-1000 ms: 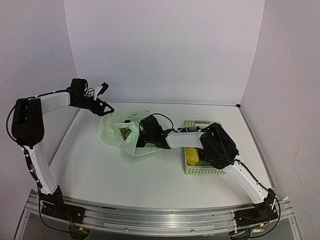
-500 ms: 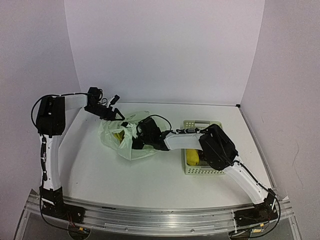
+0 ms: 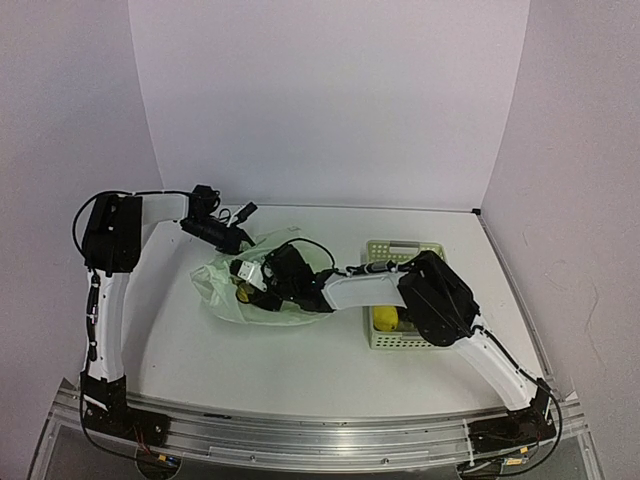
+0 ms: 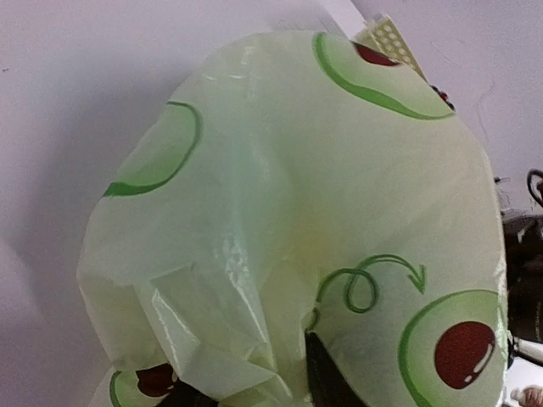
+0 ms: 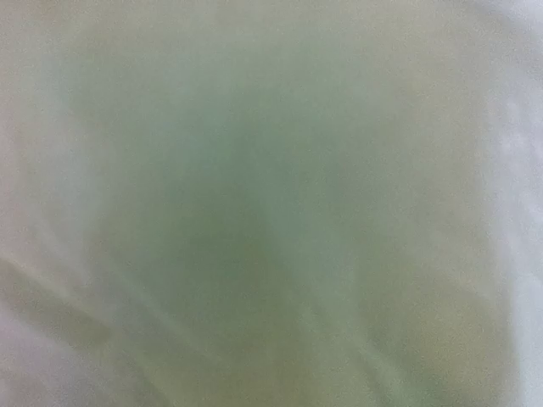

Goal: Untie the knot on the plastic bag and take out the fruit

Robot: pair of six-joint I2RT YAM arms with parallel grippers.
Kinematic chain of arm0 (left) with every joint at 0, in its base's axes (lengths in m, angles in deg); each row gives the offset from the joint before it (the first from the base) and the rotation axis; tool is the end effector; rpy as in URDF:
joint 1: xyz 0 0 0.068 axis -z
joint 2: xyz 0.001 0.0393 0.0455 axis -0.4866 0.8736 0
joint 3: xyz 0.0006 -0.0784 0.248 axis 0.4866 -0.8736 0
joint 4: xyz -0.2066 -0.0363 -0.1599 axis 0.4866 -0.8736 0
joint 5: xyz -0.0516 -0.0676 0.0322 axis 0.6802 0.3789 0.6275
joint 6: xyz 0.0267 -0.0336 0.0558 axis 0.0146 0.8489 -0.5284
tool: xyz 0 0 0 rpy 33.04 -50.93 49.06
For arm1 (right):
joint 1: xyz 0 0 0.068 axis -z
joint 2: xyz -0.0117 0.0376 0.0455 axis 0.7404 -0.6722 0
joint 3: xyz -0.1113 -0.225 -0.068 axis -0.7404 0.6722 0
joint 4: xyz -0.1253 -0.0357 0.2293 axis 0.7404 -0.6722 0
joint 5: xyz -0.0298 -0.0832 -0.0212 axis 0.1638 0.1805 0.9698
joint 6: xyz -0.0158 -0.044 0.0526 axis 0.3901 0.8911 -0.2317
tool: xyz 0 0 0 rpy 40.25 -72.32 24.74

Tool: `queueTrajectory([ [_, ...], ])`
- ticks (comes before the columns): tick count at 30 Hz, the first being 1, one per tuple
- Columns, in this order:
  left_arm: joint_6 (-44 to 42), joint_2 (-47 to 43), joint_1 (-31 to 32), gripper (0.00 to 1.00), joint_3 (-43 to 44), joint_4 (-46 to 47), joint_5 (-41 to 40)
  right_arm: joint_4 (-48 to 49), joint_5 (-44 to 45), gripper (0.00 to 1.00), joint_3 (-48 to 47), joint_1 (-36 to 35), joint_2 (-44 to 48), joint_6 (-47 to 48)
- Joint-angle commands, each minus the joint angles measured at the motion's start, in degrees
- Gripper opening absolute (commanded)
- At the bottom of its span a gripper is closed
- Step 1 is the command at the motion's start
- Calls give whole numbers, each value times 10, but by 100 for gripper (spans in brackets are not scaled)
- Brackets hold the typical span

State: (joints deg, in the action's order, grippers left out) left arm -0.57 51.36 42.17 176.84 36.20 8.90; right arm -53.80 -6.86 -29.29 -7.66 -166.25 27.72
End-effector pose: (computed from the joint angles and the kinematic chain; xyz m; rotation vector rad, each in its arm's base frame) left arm 0.4497 -0.1535 0.1299 0.9054 2.2903 -1.2830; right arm 0.3463 0.4827 0.0900 -1.3246 1.4934 0.0342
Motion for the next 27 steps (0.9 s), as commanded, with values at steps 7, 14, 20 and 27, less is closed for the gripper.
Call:
queueTrajectory([
  [7,-77,-3,23,0,20,-154,102,95,120,77,137,1,147,26],
  [14,-74,-3,29,0,34,-148,96,112,67,76,243,13,228,-44],
  [20,-63,-7,32,0,26,-130,88,97,-31,75,298,39,274,-166],
  [27,-29,-20,31,0,17,-92,79,33,-119,63,328,20,321,-282],
])
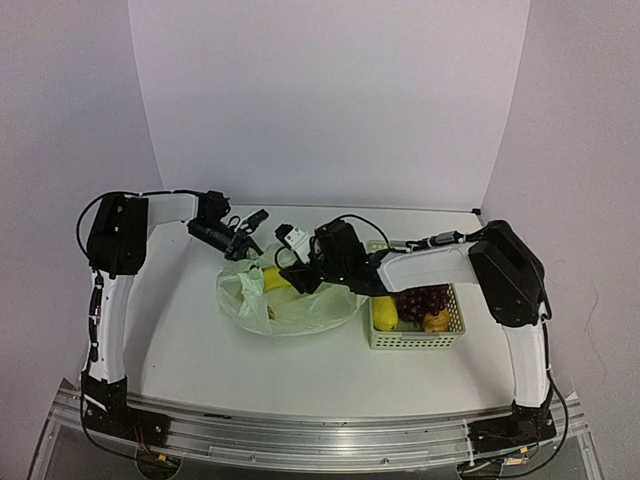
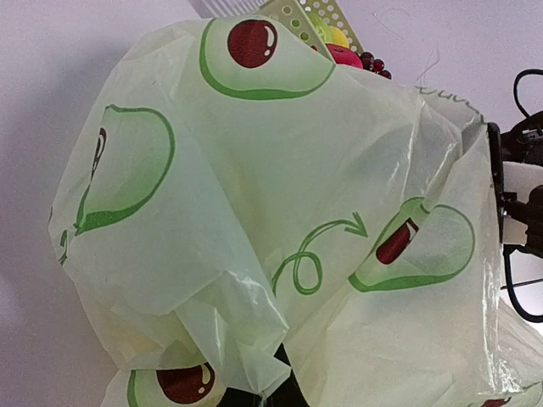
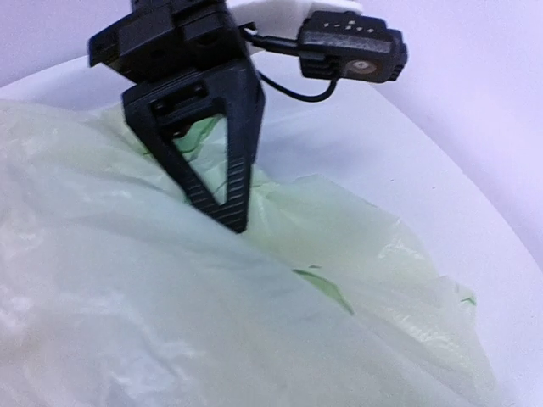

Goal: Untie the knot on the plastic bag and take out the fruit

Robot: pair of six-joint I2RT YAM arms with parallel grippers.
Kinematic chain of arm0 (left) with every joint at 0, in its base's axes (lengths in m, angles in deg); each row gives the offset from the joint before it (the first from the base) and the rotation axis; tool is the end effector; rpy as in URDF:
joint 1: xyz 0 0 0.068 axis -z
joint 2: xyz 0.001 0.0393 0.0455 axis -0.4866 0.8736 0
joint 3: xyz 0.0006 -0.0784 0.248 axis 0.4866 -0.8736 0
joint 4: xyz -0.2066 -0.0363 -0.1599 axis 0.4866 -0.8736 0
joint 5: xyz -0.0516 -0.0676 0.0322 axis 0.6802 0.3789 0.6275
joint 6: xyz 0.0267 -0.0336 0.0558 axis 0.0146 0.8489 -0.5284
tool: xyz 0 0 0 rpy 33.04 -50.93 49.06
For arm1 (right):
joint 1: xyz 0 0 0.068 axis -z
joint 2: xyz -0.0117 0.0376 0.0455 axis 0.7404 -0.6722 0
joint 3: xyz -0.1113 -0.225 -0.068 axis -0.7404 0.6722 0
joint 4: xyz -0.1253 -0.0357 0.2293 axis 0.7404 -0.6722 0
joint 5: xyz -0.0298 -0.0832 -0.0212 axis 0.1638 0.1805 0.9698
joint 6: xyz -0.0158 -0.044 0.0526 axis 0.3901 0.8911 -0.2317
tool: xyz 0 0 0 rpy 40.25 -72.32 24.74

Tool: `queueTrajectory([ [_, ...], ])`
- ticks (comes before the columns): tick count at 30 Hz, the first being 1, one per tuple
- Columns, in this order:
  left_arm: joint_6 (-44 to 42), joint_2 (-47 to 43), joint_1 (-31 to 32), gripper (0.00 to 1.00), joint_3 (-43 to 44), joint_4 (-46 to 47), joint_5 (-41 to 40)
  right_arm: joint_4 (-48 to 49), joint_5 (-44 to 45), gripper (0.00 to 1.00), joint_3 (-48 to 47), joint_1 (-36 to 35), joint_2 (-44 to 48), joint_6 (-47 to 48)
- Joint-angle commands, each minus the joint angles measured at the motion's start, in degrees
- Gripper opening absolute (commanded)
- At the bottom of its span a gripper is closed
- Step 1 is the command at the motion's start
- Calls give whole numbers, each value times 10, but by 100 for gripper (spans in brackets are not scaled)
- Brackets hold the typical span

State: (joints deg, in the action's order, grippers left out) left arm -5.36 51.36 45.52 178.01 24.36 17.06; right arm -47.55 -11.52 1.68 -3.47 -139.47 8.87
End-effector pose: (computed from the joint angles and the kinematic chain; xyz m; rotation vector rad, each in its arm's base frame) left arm 0.4207 -0.1780 0.1368 0.9806 2.2851 -1.5442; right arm 0.3246 0.3937 0.1620 -1.0321 1.6867 0.2889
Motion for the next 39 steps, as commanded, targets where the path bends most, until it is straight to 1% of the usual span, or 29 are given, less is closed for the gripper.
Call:
queueTrajectory([
  [1,24,-23,-2,0,2,34,-4,-30,-73,63,25,-31,55,-94],
  [5,37,-28,-3,0,-5,51,-11,-32,-72,57,44,-59,55,-116],
  [10,46,-31,-3,0,-6,63,-20,-37,-66,50,22,-62,26,-153],
  [16,62,-38,-4,0,-12,86,-25,-68,-68,49,-22,-78,-4,-148],
  [20,81,-47,-11,0,-30,113,-29,-72,-43,48,6,-91,26,-129],
  [27,107,-55,-21,0,-47,149,-42,-72,-54,48,91,-116,113,-106],
  [31,111,-57,-22,0,-57,157,-42,-71,-58,46,114,-121,131,-121],
  [34,111,-58,-22,0,-64,160,-43,-70,-49,44,93,-121,106,-122],
  [39,111,-63,-22,0,-66,165,-42,-48,-32,39,36,-113,33,-121],
])
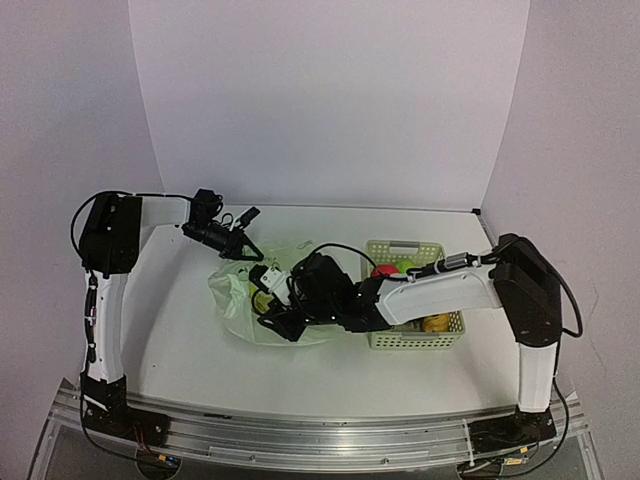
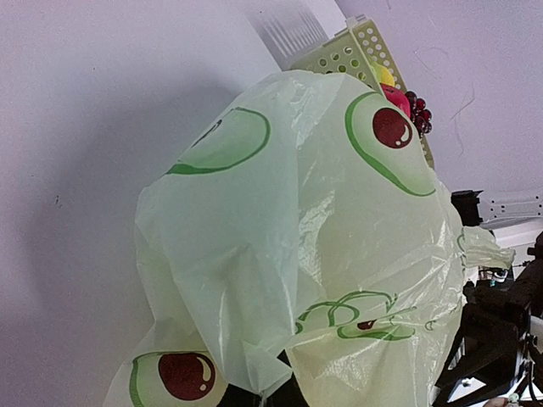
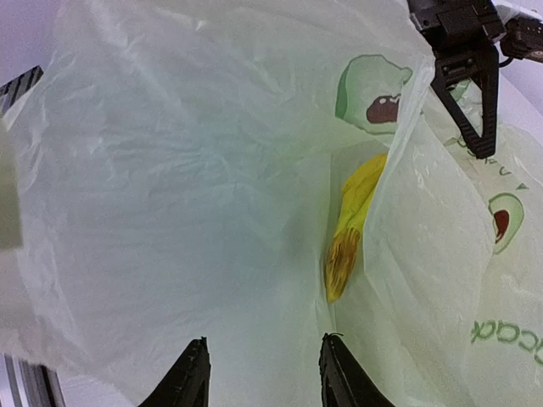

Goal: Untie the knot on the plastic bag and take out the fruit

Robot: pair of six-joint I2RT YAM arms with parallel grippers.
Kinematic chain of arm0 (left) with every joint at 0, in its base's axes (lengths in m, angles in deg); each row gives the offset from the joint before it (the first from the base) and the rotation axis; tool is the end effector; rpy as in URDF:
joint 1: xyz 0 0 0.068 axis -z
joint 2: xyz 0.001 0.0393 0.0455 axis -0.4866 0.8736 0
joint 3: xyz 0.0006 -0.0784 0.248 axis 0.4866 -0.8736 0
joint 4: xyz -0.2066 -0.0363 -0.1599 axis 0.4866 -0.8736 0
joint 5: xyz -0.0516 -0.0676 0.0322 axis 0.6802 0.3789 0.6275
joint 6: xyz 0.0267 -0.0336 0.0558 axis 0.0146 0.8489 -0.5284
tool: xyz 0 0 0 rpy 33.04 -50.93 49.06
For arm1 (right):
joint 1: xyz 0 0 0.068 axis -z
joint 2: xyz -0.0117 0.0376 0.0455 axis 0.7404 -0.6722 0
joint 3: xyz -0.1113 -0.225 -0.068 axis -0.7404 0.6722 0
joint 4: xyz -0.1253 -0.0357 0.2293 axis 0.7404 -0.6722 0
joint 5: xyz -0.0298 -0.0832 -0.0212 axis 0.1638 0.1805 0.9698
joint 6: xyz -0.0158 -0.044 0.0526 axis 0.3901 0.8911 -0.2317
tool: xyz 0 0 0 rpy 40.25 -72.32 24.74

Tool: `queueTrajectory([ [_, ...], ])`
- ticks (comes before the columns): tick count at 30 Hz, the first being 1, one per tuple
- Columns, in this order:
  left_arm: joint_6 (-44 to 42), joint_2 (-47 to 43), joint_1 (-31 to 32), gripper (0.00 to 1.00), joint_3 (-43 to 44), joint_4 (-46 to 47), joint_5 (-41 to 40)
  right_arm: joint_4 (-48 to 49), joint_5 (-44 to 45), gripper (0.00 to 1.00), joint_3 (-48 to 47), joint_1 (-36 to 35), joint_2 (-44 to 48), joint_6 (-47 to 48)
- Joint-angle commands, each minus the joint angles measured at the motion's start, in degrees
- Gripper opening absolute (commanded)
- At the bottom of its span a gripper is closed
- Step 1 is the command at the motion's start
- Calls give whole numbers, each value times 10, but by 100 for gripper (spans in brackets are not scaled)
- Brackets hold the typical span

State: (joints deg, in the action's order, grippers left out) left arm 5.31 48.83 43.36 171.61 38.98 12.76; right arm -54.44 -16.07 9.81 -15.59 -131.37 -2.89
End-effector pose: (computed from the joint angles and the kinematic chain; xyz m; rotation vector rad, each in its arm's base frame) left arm 0.4335 -0.1616 0.1289 0.8295 2.3165 -1.4177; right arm 0.2138 0.4215 0.1651 -1.1751 1.7930 0.5808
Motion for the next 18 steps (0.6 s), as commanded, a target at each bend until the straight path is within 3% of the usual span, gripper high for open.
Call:
queueTrajectory([
  [1,4,-39,0,0,-2,18,1,25,14,39,-55,10,-61,-5],
  [6,2,-41,-1,0,-5,19,2,31,29,38,-101,14,-99,-11],
  [10,1,-43,-1,0,-7,18,5,31,71,44,-102,15,-98,-15],
  [18,7,-45,-1,0,-10,25,7,31,59,45,-123,17,-137,0],
])
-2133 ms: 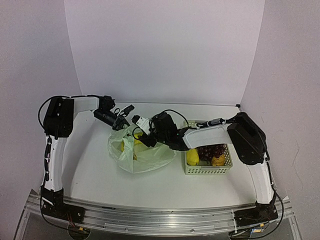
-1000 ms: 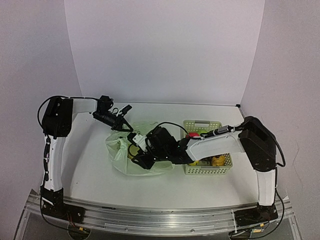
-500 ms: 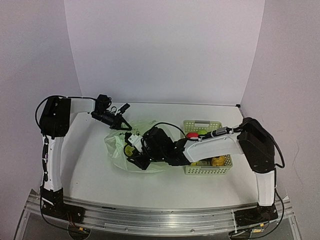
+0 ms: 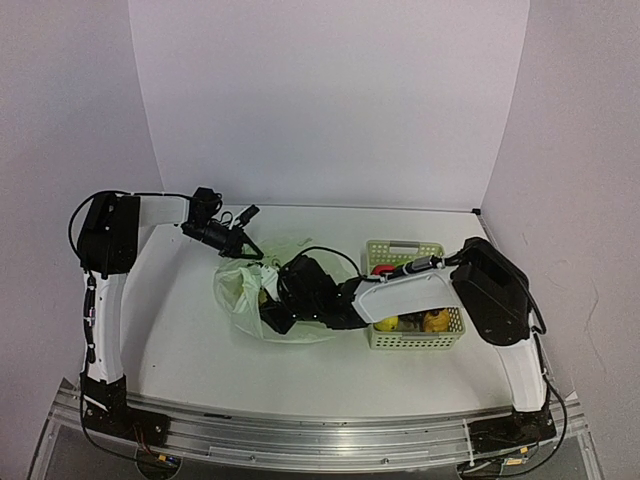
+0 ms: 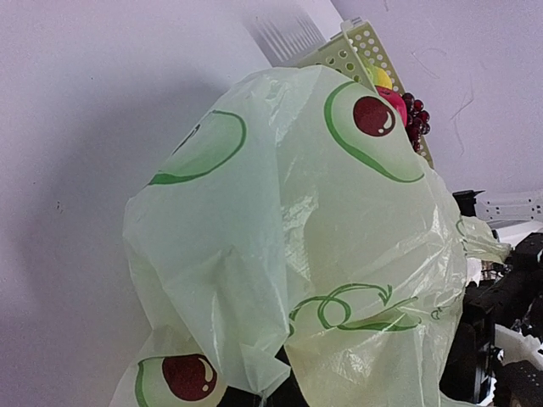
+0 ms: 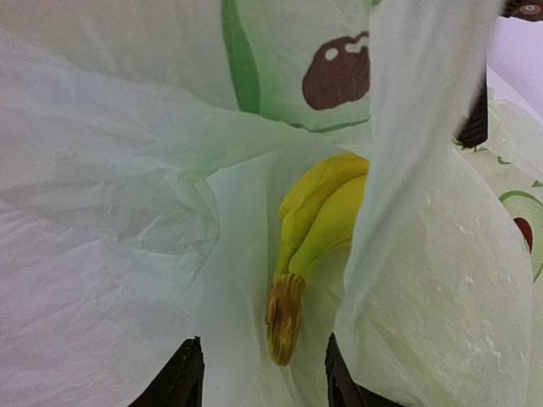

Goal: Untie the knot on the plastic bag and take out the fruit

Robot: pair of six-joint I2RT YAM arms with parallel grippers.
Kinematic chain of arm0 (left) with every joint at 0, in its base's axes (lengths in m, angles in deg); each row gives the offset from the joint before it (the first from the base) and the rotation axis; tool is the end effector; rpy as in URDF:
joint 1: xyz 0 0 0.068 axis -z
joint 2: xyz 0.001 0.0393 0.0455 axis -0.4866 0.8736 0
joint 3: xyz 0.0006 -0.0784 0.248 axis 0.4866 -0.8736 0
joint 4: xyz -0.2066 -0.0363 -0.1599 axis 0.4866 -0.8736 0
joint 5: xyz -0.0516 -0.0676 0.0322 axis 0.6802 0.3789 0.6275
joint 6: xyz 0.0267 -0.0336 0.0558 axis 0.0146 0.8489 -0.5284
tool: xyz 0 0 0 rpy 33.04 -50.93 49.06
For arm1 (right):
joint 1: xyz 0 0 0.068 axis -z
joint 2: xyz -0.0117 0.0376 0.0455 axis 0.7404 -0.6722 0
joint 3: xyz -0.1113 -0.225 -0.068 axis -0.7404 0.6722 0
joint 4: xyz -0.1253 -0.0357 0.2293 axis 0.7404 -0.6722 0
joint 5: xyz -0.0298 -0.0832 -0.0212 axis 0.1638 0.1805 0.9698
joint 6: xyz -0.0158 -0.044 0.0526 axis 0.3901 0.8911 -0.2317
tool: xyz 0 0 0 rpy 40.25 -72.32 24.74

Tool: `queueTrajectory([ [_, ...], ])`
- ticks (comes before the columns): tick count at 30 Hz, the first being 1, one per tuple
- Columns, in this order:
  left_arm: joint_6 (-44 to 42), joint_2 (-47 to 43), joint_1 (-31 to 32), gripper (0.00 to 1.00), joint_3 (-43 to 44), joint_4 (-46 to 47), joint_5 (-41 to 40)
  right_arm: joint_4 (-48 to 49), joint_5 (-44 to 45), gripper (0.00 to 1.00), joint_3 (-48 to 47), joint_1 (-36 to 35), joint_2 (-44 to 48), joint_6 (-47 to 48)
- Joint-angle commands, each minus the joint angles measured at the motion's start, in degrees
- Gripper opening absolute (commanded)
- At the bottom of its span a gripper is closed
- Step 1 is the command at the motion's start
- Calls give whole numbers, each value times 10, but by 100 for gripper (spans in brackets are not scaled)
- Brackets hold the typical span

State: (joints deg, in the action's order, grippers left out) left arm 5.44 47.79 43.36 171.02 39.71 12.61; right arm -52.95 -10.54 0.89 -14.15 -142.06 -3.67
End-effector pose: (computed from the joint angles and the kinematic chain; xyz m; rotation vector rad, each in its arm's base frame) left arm 0.4326 -0.1613 0.1344 0.8358 2.3006 -1.4060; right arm 0.2461 0.4451 0.1336 -1.0800 1.8309 0.4762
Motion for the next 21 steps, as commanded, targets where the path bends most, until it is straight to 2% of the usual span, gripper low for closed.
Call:
queueTrajectory([
  [1,5,-35,-1,0,-4,18,8,16,5,44,-39,4,-35,10],
  [10,1,-37,-1,0,-12,17,8,15,5,42,-66,19,-64,9],
  [14,1,-37,-1,0,-12,19,9,15,1,22,-69,20,-64,15],
  [21,1,-37,-12,0,-6,28,6,15,13,1,-12,30,-1,17],
])
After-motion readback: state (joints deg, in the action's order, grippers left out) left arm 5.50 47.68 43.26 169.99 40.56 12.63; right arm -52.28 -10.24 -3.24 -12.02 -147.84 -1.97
